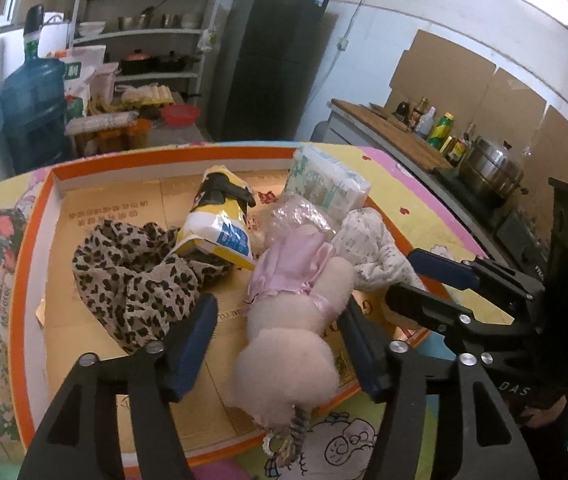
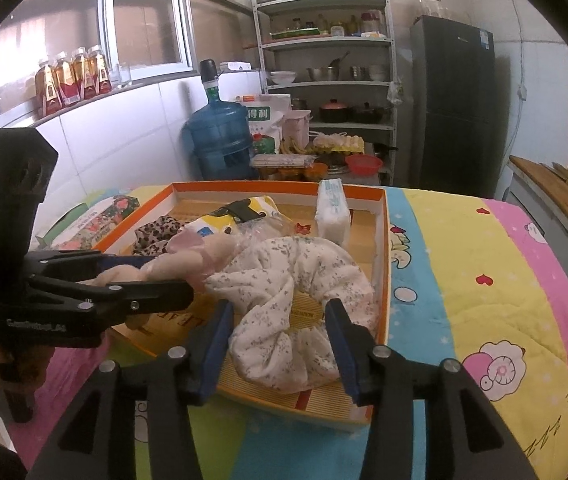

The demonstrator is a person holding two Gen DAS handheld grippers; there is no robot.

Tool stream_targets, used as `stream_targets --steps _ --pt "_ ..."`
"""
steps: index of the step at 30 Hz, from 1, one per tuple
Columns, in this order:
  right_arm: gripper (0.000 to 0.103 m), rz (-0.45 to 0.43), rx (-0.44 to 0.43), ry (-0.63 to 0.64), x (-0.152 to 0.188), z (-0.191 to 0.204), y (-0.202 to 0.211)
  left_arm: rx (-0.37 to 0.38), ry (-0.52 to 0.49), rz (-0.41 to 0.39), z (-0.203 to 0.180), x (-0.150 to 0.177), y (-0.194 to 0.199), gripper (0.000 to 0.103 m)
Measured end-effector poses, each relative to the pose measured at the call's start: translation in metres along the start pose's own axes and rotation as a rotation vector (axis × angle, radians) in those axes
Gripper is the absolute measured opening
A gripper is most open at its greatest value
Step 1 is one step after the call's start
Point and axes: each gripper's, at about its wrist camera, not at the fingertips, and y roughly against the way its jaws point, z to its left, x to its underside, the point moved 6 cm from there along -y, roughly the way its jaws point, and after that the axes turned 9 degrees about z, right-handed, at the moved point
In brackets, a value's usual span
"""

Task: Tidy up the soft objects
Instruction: 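Lower the bunny and scarf into the box and open both tools, then withdraw both tools from the box toward the green sponge on the mattress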

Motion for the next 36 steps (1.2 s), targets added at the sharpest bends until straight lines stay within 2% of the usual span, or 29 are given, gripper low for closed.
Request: stream_targets --steps 4,14,36 --pt "0.048 -0.004 -0.001 -0.001 0.000 0.001 0.002 -0.005 -0.013 -0.024 -0.002 0.001 0.009 0.070" --pt "0.048 -0.037 -0.001 -0.014 -0.002 0.007 0.017 -0.008 -0.011 -0.063 0.000 0.003 0.033 0.070" --pt "0.048 -0.088 -0.014 0.032 -0.010 0.057 0.052 -0.032 0.005 -0.161 0.015 0.027 0.099 0.070"
